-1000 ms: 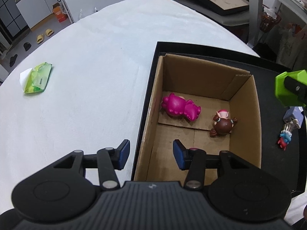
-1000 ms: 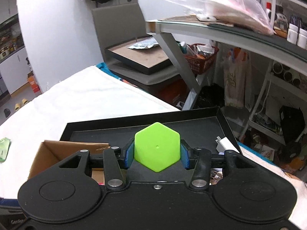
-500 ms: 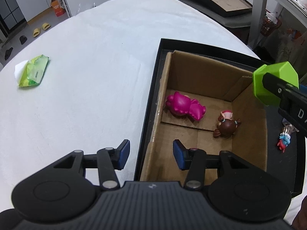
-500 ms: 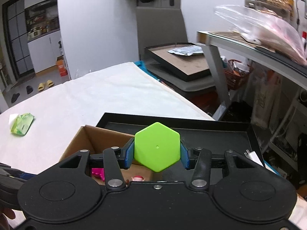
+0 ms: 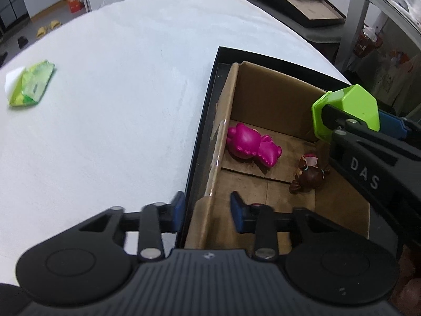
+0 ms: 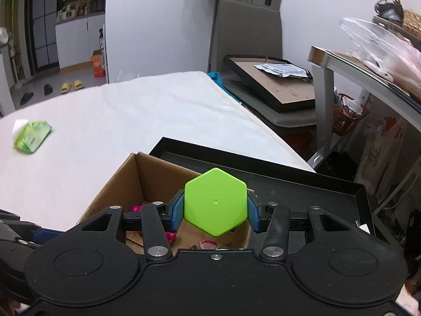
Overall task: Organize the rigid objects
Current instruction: 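Carry the green block with the right tool into the box and release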
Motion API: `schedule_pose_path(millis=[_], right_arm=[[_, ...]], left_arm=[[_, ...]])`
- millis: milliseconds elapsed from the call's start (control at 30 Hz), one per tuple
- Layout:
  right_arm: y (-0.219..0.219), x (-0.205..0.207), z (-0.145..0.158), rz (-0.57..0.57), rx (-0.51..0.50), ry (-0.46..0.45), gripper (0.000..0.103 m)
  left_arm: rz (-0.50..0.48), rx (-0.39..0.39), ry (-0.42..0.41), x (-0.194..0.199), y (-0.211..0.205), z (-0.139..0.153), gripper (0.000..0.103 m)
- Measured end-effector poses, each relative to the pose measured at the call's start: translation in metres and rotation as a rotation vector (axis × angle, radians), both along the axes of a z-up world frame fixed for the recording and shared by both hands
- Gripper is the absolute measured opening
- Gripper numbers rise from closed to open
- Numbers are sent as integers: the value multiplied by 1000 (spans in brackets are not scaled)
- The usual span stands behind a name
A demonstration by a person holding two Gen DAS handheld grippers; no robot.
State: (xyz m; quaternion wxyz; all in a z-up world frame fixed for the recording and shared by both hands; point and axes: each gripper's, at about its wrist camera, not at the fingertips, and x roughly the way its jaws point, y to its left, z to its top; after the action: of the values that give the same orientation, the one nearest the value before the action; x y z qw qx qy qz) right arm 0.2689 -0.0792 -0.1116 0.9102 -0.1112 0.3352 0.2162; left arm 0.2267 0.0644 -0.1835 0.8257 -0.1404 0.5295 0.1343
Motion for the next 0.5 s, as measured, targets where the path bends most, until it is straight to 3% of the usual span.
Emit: schedule_pose_path(millis=[133, 367, 500], right_arm=[[9, 1, -3, 5, -30, -6, 47], [23, 3, -13, -5, -114, -29, 47], [30, -2, -13, -5, -170, -73, 55]], left_arm=[[7, -2, -12, -1, 2, -1, 13], [12, -32, -12, -2, 9, -2, 13], [14, -35, -14, -3, 8, -1, 13]])
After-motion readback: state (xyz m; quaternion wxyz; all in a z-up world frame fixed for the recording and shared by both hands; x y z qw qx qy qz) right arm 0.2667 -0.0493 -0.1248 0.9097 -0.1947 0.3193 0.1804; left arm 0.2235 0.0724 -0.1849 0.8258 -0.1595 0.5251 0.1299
